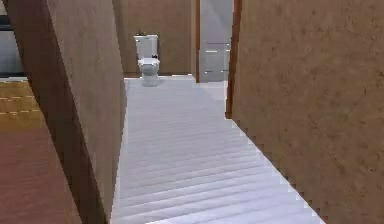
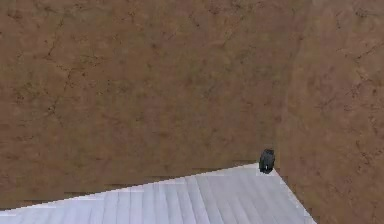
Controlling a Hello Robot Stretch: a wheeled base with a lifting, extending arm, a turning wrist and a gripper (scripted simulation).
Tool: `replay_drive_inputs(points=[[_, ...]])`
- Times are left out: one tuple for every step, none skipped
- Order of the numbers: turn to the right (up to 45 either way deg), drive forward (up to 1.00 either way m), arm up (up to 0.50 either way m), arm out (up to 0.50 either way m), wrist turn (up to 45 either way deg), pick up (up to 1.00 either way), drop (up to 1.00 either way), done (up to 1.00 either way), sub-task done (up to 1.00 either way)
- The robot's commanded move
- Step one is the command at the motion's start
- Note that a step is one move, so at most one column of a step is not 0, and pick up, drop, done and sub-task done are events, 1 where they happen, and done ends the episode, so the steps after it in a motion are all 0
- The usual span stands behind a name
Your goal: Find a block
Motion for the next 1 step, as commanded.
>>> replay_drive_inputs(points=[[45.0,0.00,0.00,0.00,0.0,0.00,0.00,0.00,0.00]])
